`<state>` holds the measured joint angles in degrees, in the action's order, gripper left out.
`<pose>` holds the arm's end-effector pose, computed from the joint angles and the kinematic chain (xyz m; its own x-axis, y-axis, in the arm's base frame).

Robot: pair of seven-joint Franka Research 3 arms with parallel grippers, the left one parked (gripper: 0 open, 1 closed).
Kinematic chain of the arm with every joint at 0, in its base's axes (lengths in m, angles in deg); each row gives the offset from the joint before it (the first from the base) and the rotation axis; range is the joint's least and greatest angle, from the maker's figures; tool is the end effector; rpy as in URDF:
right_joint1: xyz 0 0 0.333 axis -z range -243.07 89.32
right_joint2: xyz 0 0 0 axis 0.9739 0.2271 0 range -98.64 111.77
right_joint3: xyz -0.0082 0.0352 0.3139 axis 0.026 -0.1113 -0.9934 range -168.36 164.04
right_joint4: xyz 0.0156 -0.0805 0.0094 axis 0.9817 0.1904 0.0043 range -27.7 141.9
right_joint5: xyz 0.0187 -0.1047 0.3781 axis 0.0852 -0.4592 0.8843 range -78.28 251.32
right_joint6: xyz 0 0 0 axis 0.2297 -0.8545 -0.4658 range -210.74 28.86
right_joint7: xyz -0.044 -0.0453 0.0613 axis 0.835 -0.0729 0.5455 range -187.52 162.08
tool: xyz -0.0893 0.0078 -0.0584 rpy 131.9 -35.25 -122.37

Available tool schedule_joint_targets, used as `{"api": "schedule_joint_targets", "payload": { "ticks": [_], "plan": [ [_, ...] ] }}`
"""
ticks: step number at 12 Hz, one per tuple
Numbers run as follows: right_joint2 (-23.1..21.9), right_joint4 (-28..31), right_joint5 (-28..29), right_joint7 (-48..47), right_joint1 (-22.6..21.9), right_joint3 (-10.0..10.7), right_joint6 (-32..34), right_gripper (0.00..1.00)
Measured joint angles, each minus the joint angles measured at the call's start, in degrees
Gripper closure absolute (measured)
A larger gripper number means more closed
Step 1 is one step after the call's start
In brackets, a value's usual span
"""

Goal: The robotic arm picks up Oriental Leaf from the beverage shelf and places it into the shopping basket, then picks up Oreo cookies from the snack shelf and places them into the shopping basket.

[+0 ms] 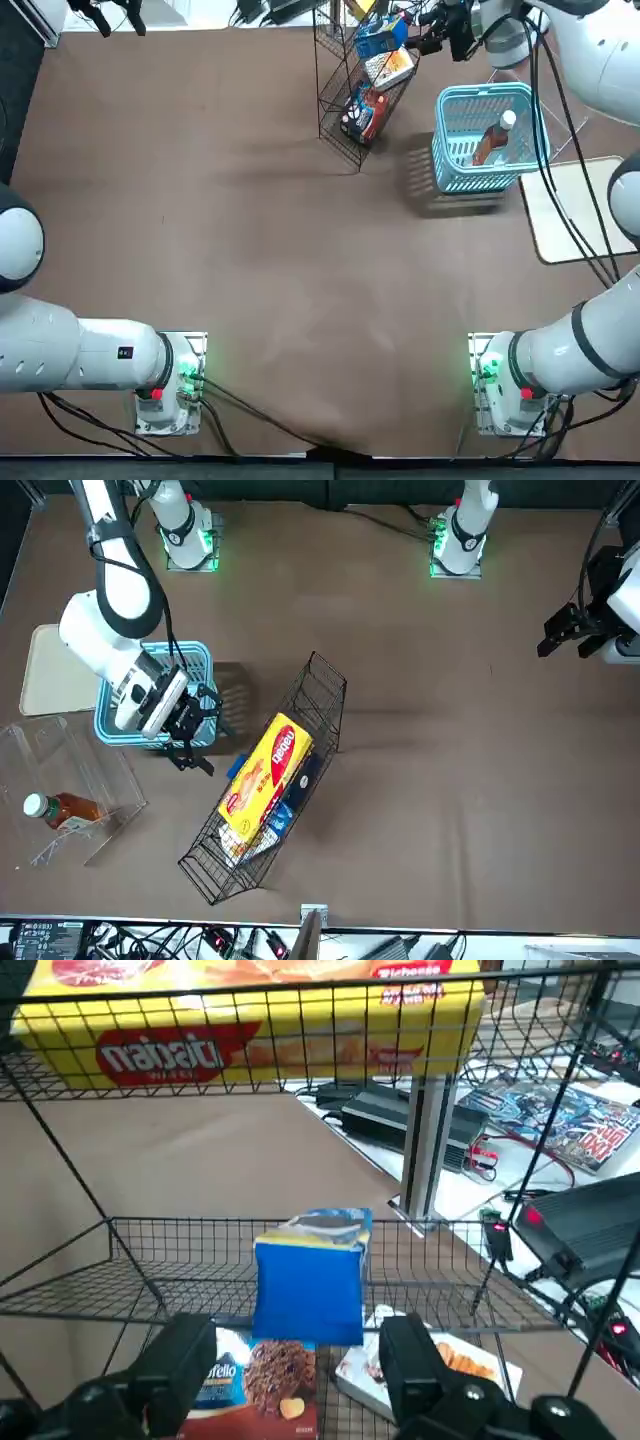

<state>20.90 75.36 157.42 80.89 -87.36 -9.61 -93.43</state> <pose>0.6144 0.1774 0.4000 0.3594 0.4833 0.7983 0.8372 -0.5449 -0.0470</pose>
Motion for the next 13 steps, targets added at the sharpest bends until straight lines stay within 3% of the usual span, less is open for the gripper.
{"api": "schedule_joint_targets", "payload": {
  "ticks": [13],
  "plan": [
    [5.56, -5.74, 0.0, -0.1, -2.06, 0.02, -1.51, 0.0]
  ]
}}
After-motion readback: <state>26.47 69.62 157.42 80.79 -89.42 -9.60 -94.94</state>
